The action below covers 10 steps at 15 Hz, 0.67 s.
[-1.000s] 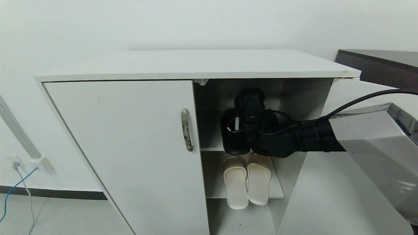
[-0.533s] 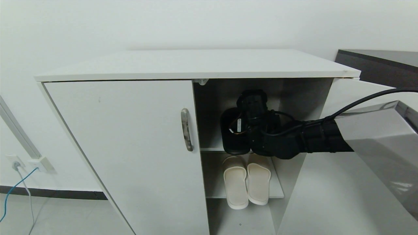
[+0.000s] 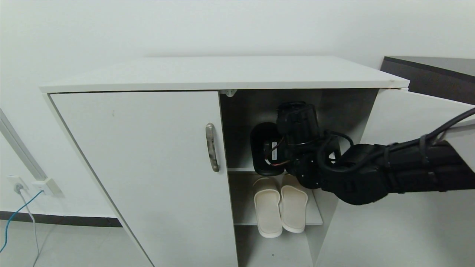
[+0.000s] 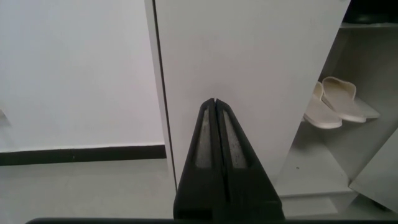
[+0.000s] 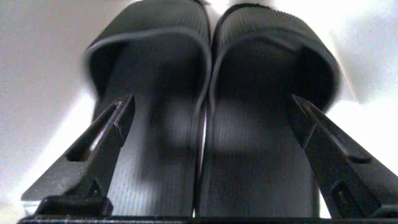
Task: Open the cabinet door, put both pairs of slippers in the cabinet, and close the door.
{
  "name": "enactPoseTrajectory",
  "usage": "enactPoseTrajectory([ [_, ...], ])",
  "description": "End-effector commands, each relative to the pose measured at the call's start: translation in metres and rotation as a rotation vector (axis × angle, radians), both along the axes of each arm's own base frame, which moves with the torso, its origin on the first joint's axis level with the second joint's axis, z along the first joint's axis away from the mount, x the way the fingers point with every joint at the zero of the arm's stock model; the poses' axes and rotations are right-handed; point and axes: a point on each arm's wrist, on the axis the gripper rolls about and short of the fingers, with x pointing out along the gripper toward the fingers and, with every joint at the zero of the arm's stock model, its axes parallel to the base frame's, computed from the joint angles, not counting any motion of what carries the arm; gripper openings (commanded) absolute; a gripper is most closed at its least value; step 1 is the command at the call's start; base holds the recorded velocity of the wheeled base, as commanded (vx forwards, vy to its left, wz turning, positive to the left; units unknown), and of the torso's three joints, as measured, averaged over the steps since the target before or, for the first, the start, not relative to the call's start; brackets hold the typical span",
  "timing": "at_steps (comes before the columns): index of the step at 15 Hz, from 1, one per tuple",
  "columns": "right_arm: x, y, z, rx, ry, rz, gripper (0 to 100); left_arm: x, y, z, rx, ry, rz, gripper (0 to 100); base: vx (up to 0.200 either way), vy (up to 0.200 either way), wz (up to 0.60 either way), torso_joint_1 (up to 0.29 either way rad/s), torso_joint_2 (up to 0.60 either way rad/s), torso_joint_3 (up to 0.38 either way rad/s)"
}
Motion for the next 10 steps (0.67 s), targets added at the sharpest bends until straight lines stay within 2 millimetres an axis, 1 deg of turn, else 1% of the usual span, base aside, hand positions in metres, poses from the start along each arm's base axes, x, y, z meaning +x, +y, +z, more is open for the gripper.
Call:
enactPoseTrajectory([
  [1, -0.032, -0.01, 0.014, 0.028, -0.026, 0.048, 100, 0.0, 0.0, 0.0, 0.0, 0.001, -0.001, 0, 0.0, 0.0, 0.0, 0.0, 0.0, 0.0],
  [3, -0.048, -0.013, 0.012, 0.033, -0.033, 0.074, 100, 0.0, 0.0, 0.0, 0.0, 0.001, -0.001, 0, 0.0, 0.0, 0.0, 0.0, 0.0, 0.0],
  [6, -0.056, -0.017, 0.01, 0.039, -0.035, 0.088, 100, 0.0, 0.0, 0.0, 0.0, 0.001, -0.001, 0, 0.0, 0.0, 0.0, 0.0, 0.0, 0.0],
  [7, -0.063, -0.018, 0.008, 0.035, -0.03, 0.104, 100, 0.0, 0.0, 0.0, 0.002, 0.001, -0.001, 0, 0.0, 0.0, 0.0, 0.0, 0.0, 0.0],
  [10, -0.072, -0.018, 0.002, 0.032, -0.02, 0.137, 100, 0.0, 0.0, 0.0, 0.002, 0.003, -0.001, 0, -0.2, 0.0, 0.0, 0.002, 0.01, 0.004],
])
